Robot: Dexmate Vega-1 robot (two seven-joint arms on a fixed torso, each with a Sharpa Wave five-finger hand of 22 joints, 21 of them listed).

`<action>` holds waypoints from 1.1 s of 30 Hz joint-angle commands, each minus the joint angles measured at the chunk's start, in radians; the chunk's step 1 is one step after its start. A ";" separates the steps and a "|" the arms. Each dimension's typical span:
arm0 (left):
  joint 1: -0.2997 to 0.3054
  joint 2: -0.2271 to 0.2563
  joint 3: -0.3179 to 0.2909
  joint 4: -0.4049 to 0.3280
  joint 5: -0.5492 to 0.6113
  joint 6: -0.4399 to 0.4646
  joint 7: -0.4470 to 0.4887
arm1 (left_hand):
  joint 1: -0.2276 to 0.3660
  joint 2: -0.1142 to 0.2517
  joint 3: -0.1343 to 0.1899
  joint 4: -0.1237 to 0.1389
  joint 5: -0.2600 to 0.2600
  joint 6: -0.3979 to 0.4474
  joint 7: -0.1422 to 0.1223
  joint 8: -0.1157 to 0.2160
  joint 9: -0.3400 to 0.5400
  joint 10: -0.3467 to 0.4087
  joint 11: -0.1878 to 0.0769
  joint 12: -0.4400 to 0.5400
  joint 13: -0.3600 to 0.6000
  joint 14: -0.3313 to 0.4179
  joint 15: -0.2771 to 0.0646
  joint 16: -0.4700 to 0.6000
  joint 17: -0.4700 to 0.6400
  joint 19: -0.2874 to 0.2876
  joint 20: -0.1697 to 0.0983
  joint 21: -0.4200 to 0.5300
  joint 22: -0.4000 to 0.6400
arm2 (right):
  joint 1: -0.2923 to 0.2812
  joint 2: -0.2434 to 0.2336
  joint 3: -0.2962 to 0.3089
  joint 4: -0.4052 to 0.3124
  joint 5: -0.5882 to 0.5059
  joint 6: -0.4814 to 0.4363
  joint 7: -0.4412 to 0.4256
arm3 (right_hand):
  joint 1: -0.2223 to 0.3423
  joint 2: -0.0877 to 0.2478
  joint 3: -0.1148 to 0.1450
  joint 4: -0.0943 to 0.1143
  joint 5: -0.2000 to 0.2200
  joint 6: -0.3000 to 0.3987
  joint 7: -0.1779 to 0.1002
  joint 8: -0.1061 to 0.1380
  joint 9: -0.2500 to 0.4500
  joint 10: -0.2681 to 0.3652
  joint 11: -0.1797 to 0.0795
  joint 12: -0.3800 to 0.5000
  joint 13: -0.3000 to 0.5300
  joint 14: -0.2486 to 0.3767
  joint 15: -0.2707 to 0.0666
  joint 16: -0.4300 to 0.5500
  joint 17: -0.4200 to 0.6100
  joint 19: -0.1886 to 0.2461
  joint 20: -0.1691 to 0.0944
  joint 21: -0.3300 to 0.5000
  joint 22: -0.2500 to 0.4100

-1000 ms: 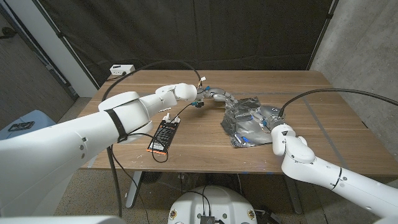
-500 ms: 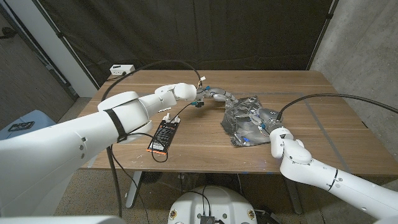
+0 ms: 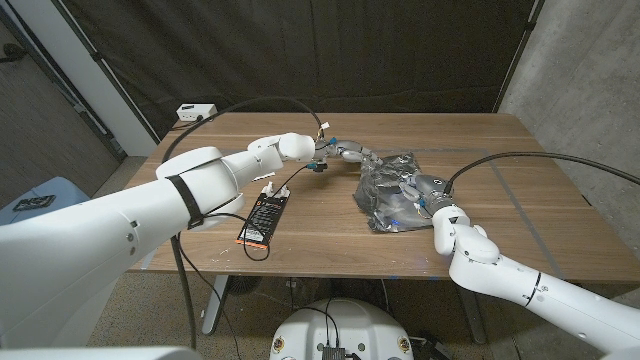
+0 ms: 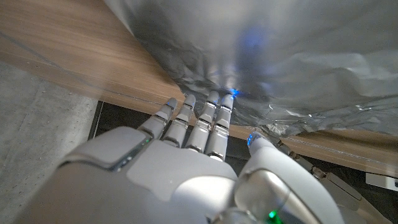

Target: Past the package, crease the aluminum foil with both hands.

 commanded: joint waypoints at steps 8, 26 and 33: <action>-0.009 -0.002 0.035 0.002 0.027 0.040 0.037 | 0.003 -0.003 -0.001 0.000 -0.002 0.005 0.000 0.001 0.002 0.006 0.002 -0.001 0.003 0.012 0.001 0.001 0.002 0.007 0.000 0.001 0.001 | -0.014 -0.036 0.041 -0.090 -0.047 0.005 -0.017 | 0.009 -0.001 0.010 -0.002 0.000 0.007 -0.004 0.004 0.001 0.012 0.001 -0.003 -0.001 0.004 -0.030 0.008 -0.001 0.006 -0.002 0.004 0.000; -0.021 -0.011 0.093 0.002 0.078 0.041 0.064 | 0.002 -0.004 -0.002 0.001 -0.002 0.006 0.000 0.001 0.002 0.007 0.002 -0.001 0.003 0.012 0.001 0.001 0.002 0.006 0.002 0.001 0.002 | -0.028 -0.024 0.080 -0.089 -0.043 0.043 -0.037 | 0.007 -0.003 0.014 -0.001 -0.001 0.009 -0.003 0.004 0.002 0.014 0.002 -0.004 -0.001 0.005 -0.031 0.009 -0.001 0.008 -0.003 0.004 0.000; -0.024 -0.014 0.104 0.003 0.089 0.049 0.075 | 0.001 -0.004 -0.002 0.001 -0.002 0.005 0.000 0.001 0.002 0.008 -0.001 -0.001 0.003 0.012 0.001 0.001 0.002 0.005 0.001 0.000 0.002 | -0.051 -0.035 0.107 -0.127 -0.036 0.041 -0.044 | 0.006 -0.003 0.015 -0.001 -0.002 0.010 -0.003 0.004 0.002 0.014 0.002 -0.004 -0.001 0.005 -0.031 0.009 -0.001 0.009 -0.004 0.004 0.000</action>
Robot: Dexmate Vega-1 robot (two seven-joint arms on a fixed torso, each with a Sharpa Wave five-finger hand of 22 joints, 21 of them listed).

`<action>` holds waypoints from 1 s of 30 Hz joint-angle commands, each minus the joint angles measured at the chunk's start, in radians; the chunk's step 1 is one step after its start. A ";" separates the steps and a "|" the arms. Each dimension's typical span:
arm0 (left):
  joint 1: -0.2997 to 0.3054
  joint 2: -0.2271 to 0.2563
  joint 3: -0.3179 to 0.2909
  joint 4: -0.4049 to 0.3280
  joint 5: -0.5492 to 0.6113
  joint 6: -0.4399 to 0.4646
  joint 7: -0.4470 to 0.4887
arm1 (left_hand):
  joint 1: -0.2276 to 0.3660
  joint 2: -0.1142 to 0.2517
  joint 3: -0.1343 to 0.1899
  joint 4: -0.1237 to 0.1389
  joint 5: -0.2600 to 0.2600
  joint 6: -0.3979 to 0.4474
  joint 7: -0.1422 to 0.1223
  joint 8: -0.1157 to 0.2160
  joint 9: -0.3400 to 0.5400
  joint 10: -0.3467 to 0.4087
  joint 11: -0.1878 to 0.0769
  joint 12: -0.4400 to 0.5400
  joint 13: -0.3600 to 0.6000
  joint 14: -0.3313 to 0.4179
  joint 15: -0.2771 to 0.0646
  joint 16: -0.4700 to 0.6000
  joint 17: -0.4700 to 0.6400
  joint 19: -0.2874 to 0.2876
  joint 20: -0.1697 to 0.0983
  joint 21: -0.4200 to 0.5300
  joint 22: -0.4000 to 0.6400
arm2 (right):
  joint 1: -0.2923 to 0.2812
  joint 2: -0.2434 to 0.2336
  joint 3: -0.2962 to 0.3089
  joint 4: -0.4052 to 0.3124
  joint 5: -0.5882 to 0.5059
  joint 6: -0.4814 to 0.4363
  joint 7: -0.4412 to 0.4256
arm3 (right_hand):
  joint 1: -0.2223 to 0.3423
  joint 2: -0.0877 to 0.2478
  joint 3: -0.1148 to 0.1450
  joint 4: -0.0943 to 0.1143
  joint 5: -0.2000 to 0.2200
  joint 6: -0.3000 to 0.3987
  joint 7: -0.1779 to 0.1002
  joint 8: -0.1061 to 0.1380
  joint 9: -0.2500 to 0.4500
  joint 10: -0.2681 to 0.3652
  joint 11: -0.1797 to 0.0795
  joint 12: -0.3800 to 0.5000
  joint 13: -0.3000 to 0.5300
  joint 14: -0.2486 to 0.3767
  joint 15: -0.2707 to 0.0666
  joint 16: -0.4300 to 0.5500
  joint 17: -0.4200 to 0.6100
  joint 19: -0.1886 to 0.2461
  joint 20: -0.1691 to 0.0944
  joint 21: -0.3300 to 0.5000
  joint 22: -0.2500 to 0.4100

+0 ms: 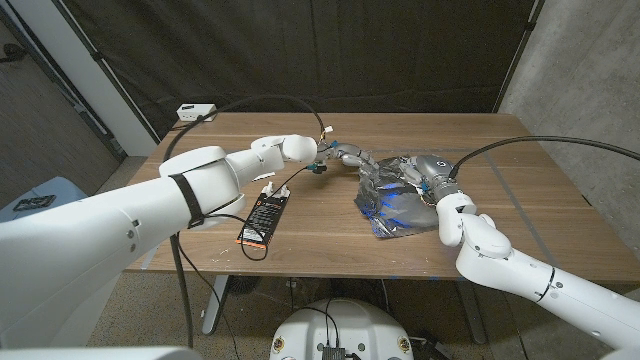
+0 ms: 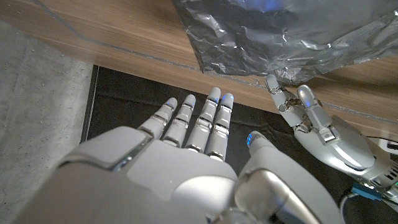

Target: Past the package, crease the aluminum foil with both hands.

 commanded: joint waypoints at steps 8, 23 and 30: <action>-0.005 -0.011 0.028 0.001 0.025 0.028 0.021 | 0.001 -0.004 -0.002 0.001 -0.002 0.005 0.000 0.001 0.002 0.007 0.003 -0.001 0.003 0.011 0.001 0.001 0.002 0.004 0.001 0.000 0.000 | -0.072 -0.048 0.064 -0.133 -0.005 -0.061 0.009 | 0.005 -0.003 0.008 -0.001 -0.002 0.009 -0.003 0.003 0.002 0.009 -0.003 -0.004 0.000 0.005 -0.030 0.008 0.003 0.008 -0.004 0.004 0.000; -0.011 -0.021 0.029 0.003 0.015 0.075 0.030 | -0.001 -0.004 -0.002 0.002 -0.001 0.003 0.000 0.000 0.002 0.008 0.002 -0.001 0.003 0.011 0.001 0.001 0.002 0.003 0.002 0.000 0.000 | -0.129 -0.082 0.039 -0.232 -0.021 -0.219 0.046 | 0.004 -0.005 0.011 -0.001 -0.003 0.010 -0.002 0.003 0.002 0.010 0.000 -0.004 0.000 0.006 -0.027 0.009 0.003 0.008 -0.002 0.004 0.000; -0.012 -0.025 0.033 -0.007 0.009 0.121 0.039 | -0.001 -0.004 -0.002 0.002 -0.001 0.003 0.000 0.000 0.002 0.007 0.000 -0.002 0.003 0.012 0.001 0.001 0.002 0.003 0.002 0.000 0.000 | -0.152 -0.073 0.006 -0.225 -0.008 -0.276 0.017 | 0.005 -0.006 0.014 -0.003 -0.004 0.014 0.000 0.005 0.002 0.011 0.001 -0.004 0.000 0.010 -0.030 0.010 0.002 0.010 -0.001 0.004 0.000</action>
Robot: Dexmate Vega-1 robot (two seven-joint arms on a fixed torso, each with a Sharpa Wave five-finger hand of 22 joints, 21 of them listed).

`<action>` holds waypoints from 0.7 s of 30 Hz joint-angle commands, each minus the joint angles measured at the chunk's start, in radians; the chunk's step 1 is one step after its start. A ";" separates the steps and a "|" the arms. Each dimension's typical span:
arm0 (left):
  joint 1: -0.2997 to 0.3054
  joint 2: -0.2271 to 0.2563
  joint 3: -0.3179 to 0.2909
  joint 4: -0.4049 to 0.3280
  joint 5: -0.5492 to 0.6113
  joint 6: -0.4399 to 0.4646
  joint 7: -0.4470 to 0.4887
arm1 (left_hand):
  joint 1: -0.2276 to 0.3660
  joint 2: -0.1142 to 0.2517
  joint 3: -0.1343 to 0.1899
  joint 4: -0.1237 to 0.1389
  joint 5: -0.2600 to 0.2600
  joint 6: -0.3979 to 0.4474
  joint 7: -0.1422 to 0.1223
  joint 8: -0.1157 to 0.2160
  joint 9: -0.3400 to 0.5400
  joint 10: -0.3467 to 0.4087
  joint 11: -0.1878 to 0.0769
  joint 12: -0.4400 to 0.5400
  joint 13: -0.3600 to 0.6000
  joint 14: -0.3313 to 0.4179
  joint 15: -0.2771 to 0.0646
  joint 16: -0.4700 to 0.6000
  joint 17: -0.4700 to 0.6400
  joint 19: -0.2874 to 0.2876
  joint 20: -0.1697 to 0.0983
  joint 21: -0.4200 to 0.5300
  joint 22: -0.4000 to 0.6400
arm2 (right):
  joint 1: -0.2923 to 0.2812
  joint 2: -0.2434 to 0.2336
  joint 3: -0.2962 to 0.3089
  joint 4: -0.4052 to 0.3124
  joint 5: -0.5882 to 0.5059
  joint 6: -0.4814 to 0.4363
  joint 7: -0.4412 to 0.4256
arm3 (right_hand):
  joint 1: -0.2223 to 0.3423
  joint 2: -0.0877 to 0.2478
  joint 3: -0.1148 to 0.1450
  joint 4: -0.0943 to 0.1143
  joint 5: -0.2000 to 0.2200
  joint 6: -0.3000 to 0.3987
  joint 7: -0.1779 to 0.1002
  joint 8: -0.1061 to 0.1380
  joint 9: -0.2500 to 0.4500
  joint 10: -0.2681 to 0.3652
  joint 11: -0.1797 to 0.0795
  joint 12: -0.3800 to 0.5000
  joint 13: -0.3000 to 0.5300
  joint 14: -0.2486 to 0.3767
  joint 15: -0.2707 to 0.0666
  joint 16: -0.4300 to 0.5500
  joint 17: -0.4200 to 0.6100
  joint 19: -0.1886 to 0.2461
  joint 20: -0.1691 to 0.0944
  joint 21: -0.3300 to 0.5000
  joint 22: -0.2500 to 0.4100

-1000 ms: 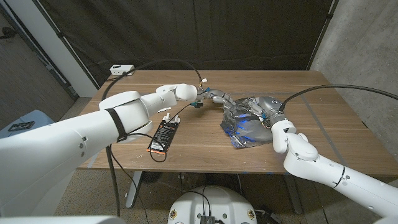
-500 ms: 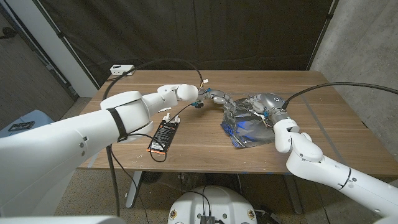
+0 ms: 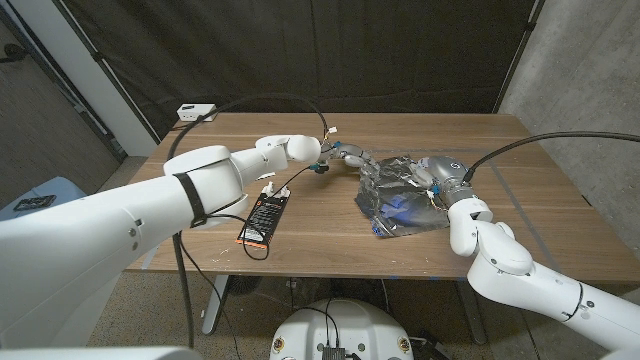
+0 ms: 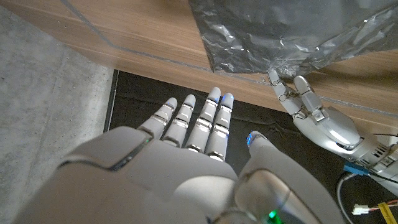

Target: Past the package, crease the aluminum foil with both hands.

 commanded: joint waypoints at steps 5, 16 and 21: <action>-0.001 0.011 0.004 -0.041 -0.015 0.064 0.003 | -0.001 -0.004 -0.002 0.002 -0.001 0.003 0.000 0.000 0.002 0.006 0.002 -0.002 0.003 0.012 0.001 -0.001 0.001 0.004 0.003 0.000 -0.001 | -0.040 -0.011 -0.061 -0.034 0.027 -0.136 -0.015 | 0.006 -0.007 0.011 0.000 0.000 0.011 0.003 0.005 0.002 0.012 -0.002 -0.004 0.000 0.012 -0.031 0.010 0.002 0.013 -0.002 0.005 0.000; -0.003 0.015 0.005 -0.041 -0.017 0.065 0.002 | -0.001 -0.004 -0.002 0.002 -0.001 0.004 0.000 0.000 0.002 0.006 0.004 -0.002 0.003 0.012 0.002 -0.001 0.001 0.003 0.003 0.000 -0.001 | -0.022 -0.031 -0.105 -0.053 0.076 -0.181 -0.028 | 0.006 -0.009 0.016 -0.003 -0.001 0.015 0.003 0.005 0.002 0.016 0.002 -0.003 0.000 0.016 -0.029 0.011 0.001 0.014 0.001 0.004 0.000; -0.002 0.016 0.004 -0.044 -0.017 0.066 0.002 | -0.001 -0.004 -0.002 0.002 -0.001 0.003 0.000 0.000 0.002 0.005 0.003 -0.003 0.003 0.012 0.002 -0.001 0.001 0.003 0.003 0.000 -0.001 | -0.015 -0.042 -0.120 -0.067 0.098 -0.200 -0.038 | 0.007 -0.009 0.018 -0.004 -0.002 0.019 0.003 0.006 0.002 0.024 -0.001 -0.001 0.000 0.017 -0.029 0.011 0.000 0.015 0.002 0.004 0.000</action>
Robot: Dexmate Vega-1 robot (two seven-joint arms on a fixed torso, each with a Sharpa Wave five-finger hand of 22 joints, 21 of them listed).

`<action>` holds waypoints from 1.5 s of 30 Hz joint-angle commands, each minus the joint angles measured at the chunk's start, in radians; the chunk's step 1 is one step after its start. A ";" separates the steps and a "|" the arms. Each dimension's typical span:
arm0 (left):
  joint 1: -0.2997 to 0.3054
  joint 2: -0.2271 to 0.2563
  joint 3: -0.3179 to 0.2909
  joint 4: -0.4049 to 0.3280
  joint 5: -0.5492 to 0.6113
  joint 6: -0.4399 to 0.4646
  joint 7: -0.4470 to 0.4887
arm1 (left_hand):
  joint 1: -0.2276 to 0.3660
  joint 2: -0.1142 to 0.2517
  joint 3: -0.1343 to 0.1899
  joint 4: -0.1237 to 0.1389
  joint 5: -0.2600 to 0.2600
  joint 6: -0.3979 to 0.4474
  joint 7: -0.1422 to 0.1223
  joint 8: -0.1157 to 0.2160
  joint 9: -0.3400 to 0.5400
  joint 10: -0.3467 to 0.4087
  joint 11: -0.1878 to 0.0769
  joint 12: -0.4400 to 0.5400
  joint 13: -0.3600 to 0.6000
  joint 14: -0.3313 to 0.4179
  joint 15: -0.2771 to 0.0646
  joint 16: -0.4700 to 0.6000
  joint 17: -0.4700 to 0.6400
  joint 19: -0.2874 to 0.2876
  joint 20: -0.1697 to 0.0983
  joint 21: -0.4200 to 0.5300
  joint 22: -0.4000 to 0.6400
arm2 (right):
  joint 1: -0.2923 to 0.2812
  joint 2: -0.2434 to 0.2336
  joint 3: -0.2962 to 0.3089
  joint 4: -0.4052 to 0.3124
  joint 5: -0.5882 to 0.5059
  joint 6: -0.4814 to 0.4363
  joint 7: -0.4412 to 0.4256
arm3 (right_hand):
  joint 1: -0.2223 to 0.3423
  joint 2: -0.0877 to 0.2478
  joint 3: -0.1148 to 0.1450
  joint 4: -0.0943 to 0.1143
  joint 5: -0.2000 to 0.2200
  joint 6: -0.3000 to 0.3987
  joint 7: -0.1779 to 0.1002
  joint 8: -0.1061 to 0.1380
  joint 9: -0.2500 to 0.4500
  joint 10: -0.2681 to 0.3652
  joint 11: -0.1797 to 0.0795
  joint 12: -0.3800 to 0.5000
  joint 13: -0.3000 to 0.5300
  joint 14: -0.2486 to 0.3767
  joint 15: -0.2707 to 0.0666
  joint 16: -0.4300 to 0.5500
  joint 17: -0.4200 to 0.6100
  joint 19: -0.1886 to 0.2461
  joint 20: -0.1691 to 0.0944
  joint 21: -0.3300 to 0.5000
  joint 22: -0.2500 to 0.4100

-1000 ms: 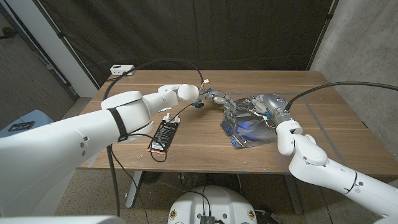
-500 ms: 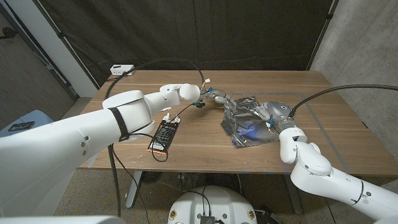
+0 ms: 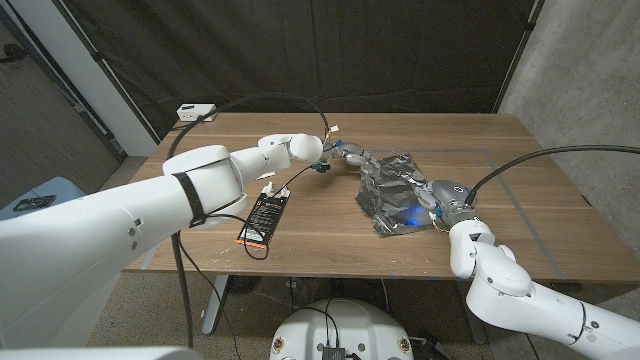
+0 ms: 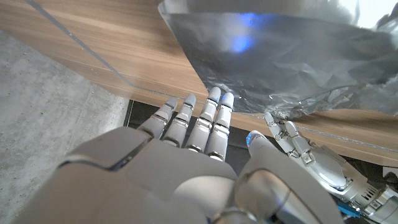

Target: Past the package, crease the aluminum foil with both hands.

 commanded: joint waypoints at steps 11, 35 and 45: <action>0.000 0.005 -0.001 -0.011 -0.007 0.012 -0.006 | -0.001 -0.004 -0.002 0.002 -0.001 0.003 0.000 0.000 0.002 0.006 0.003 -0.002 0.003 0.012 0.003 -0.001 0.005 0.002 0.003 0.000 -0.001 | 0.010 -0.036 -0.065 -0.017 0.100 -0.060 -0.076 | 0.008 -0.010 0.010 -0.006 -0.003 0.017 -0.004 0.006 0.002 0.016 -0.003 0.000 0.000 0.011 -0.028 0.002 -0.001 0.009 0.002 0.004 0.000; -0.005 -0.007 -0.014 0.036 -0.013 -0.036 -0.016 | -0.001 -0.003 -0.002 0.001 -0.001 0.003 0.000 0.000 0.002 0.007 0.002 -0.002 0.003 0.013 0.002 -0.001 0.005 0.002 0.002 0.000 -0.001 | 0.003 -0.048 -0.077 0.071 0.118 0.064 -0.126 | 0.005 -0.012 0.016 -0.006 -0.006 0.027 -0.004 0.007 0.002 0.028 -0.005 0.000 0.000 0.027 -0.039 0.007 -0.001 0.019 -0.007 0.006 0.000; -0.005 -0.006 -0.018 0.036 -0.015 -0.034 -0.017 | -0.001 -0.003 -0.002 0.001 -0.001 0.003 0.000 0.000 0.002 0.006 0.004 -0.002 0.003 0.013 0.002 -0.001 0.005 0.002 0.002 0.000 -0.001 | 0.002 -0.047 -0.069 0.077 0.113 0.076 -0.117 | 0.006 -0.011 0.019 -0.008 -0.006 0.028 -0.006 0.007 0.003 0.030 -0.006 0.000 0.000 0.029 -0.040 0.006 -0.001 0.019 -0.007 0.005 0.000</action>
